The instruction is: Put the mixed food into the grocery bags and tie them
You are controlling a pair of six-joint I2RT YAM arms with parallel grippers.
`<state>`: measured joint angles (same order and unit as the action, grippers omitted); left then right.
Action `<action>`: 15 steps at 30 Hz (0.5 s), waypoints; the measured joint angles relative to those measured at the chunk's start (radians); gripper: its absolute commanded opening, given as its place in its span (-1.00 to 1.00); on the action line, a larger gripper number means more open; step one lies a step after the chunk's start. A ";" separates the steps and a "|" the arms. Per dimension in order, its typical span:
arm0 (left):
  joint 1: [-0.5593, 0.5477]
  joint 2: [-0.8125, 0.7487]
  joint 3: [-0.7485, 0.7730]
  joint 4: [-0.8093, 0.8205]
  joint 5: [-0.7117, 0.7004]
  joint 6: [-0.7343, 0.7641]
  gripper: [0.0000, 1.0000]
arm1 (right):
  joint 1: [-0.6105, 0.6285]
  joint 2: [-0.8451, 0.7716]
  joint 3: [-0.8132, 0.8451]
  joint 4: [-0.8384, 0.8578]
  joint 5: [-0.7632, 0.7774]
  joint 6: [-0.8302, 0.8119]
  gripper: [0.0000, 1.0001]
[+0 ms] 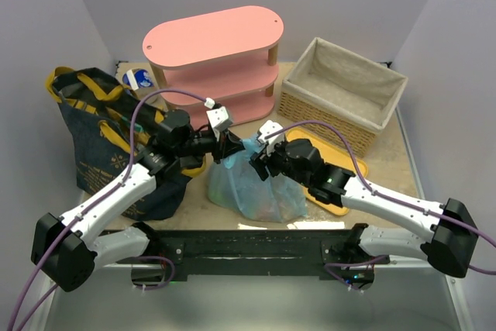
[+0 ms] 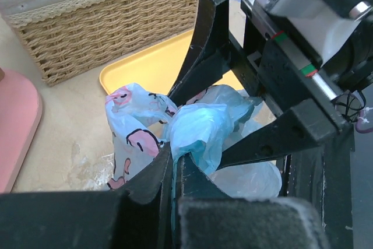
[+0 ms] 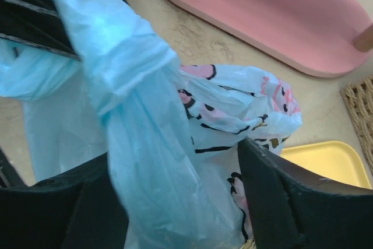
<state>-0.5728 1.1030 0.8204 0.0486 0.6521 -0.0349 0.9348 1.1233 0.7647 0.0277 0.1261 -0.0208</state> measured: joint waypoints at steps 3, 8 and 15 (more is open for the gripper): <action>0.000 0.000 0.000 0.002 -0.002 -0.004 -1.00 | 0.009 -0.003 -0.034 0.043 0.087 0.034 -0.07; -0.004 -0.011 0.000 -0.011 -0.040 0.007 -1.00 | 0.011 -0.026 -0.036 0.032 0.222 0.081 -0.63; -0.024 -0.031 0.000 -0.015 -0.062 0.053 -1.00 | 0.029 -0.099 -0.025 -0.017 0.280 0.146 -0.89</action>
<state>-0.5968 1.0721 0.8204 0.0334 0.5900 0.0181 0.9634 1.0245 0.7399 0.0109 0.4061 0.1253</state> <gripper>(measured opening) 0.030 0.076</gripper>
